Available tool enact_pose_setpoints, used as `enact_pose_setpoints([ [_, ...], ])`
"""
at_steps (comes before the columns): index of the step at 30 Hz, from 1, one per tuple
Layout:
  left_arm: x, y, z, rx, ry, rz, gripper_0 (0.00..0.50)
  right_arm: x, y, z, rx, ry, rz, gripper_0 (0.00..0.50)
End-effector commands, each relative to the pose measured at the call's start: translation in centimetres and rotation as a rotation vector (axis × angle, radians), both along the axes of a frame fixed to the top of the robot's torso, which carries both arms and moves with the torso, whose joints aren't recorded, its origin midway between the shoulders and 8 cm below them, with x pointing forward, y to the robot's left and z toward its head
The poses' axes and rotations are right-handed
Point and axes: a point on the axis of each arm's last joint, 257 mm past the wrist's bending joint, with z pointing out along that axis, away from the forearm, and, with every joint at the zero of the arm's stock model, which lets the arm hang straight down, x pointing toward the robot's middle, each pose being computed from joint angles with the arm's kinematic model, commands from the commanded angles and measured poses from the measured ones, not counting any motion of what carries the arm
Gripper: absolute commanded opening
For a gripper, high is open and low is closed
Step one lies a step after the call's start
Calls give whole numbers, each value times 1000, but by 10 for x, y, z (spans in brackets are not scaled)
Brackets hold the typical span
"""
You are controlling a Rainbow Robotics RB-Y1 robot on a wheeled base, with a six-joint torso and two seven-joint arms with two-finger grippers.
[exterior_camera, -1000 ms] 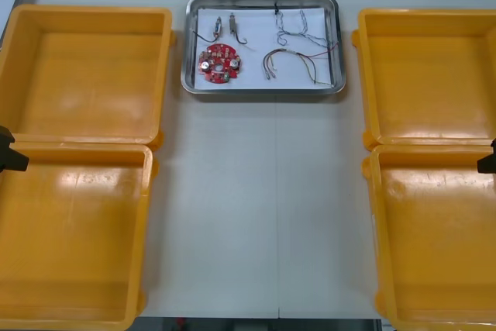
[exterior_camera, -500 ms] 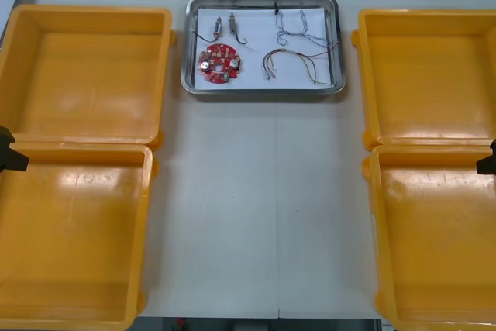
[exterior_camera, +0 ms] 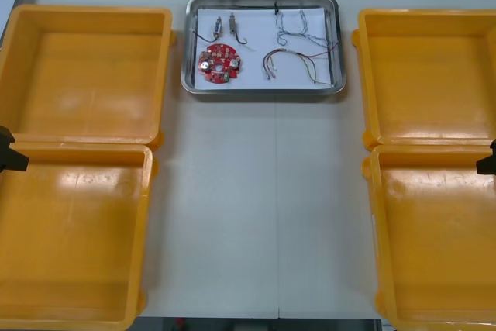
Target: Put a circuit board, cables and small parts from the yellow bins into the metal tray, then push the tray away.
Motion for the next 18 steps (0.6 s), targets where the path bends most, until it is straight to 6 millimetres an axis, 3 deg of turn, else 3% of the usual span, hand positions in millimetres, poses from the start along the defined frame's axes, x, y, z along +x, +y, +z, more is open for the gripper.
enact_pose_setpoints([
  [1, 0, 12, 12, 37, -29, 26, 500, -4, -13, 15, -47, -27, -3, 500],
  [18, 0, 12, 12, 37, -29, 26, 500, -4, -13, 15, -47, -27, -3, 500],
])
